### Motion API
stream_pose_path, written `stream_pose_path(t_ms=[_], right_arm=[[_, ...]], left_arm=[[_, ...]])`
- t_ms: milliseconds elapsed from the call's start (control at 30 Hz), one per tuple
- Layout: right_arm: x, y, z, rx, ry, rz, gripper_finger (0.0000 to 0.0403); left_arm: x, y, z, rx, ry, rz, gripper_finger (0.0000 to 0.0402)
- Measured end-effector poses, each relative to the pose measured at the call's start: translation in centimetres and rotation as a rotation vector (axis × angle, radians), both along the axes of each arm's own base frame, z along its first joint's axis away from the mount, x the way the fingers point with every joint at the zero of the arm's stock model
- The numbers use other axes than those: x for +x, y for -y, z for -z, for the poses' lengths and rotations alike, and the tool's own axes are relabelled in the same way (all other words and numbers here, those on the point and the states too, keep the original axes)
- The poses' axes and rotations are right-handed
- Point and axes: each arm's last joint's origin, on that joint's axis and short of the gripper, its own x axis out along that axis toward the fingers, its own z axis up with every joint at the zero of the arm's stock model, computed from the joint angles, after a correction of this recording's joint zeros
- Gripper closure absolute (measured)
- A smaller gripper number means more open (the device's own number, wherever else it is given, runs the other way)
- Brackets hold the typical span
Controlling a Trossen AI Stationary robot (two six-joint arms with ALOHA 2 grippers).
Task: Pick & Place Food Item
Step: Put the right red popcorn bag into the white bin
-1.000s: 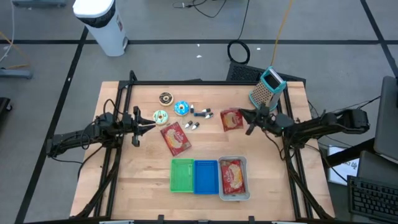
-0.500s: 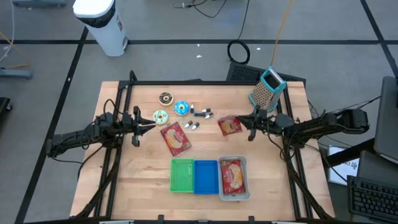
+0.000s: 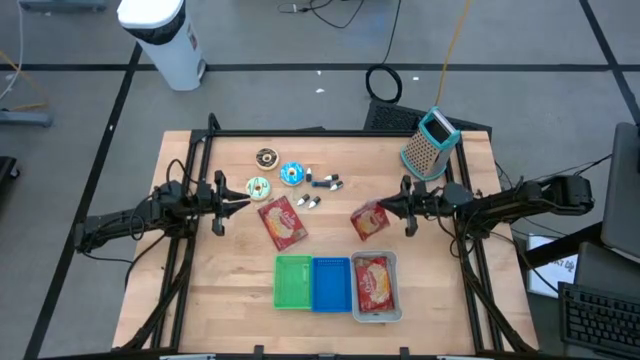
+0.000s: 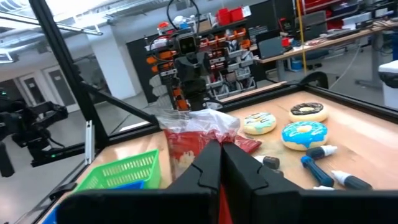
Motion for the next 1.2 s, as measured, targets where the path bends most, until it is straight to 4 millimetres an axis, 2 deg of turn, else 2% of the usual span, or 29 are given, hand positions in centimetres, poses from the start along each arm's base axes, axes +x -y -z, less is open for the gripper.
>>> stream_pose_path(t_ms=[767,1200], right_arm=[[-0.01,0.16,0.09,-0.006,-0.01,0.049,0.0403],[-0.15,0.94,0.53,-0.035,-0.063,0.324,0.0403]], left_arm=[[0.0,0.0,0.0,0.0,0.0,0.0,0.0327],[0.0,0.0,0.0,0.0,0.0,0.0,0.0327]])
